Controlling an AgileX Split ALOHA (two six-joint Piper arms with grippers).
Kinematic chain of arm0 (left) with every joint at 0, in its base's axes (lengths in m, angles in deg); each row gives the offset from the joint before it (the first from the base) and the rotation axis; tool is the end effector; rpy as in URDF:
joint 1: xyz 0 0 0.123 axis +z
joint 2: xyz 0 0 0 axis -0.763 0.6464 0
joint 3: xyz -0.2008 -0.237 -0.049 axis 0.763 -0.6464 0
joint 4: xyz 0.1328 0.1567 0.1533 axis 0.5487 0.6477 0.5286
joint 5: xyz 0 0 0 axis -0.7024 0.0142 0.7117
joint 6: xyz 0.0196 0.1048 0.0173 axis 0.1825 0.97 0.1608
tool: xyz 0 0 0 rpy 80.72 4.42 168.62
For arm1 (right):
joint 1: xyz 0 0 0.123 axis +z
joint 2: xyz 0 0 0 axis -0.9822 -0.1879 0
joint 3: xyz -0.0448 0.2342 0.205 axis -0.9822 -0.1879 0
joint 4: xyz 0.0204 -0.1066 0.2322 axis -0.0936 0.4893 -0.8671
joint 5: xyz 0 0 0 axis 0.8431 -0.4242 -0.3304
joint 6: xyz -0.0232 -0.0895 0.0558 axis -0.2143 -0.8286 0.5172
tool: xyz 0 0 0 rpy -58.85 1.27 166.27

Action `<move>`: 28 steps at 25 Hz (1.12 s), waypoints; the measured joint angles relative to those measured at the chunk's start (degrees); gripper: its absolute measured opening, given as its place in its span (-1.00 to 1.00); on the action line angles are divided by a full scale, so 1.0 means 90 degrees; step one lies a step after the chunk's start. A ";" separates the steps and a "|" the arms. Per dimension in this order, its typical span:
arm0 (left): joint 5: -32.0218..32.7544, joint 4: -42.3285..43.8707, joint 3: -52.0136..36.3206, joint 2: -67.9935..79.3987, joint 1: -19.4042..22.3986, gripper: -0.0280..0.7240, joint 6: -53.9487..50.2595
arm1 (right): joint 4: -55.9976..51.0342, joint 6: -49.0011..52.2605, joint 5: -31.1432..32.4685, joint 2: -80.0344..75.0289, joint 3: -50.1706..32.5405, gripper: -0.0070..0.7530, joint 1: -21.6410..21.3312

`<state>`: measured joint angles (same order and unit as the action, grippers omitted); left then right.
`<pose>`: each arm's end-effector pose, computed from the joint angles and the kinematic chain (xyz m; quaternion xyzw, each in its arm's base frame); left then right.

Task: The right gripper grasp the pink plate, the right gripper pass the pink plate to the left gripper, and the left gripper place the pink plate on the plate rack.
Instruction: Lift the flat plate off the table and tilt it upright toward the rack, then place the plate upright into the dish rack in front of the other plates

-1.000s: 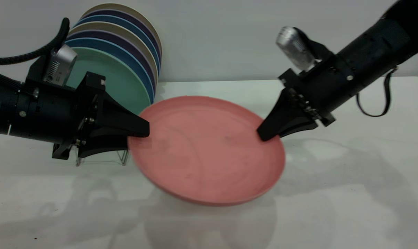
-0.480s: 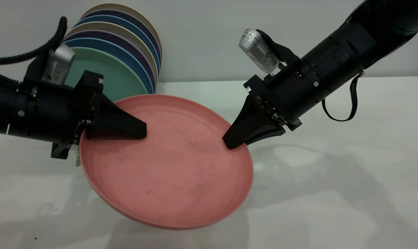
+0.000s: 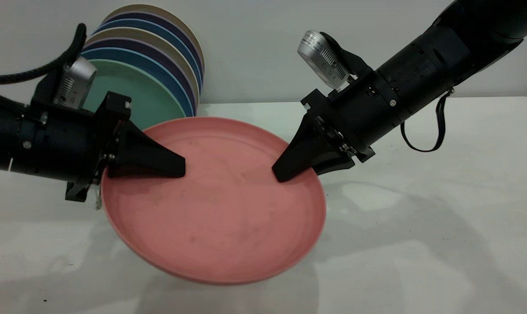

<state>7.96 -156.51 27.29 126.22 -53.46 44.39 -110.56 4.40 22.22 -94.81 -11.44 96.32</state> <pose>0.3000 -0.0932 0.1086 -0.0217 0.9005 -0.3947 0.1810 0.3919 0.2082 0.1083 -0.2359 0.8660 0.4329 0.0842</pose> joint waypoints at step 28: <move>-0.1048 0.4979 0.1680 -0.1089 -0.0006 -0.61 -0.0085 | 0.1312 0.0560 0.1106 0.0000 0.0000 0.53 -0.1339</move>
<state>-1.47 -111.71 42.41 116.41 -53.51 43.63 -98.76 9.44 32.18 -94.81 -11.44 84.27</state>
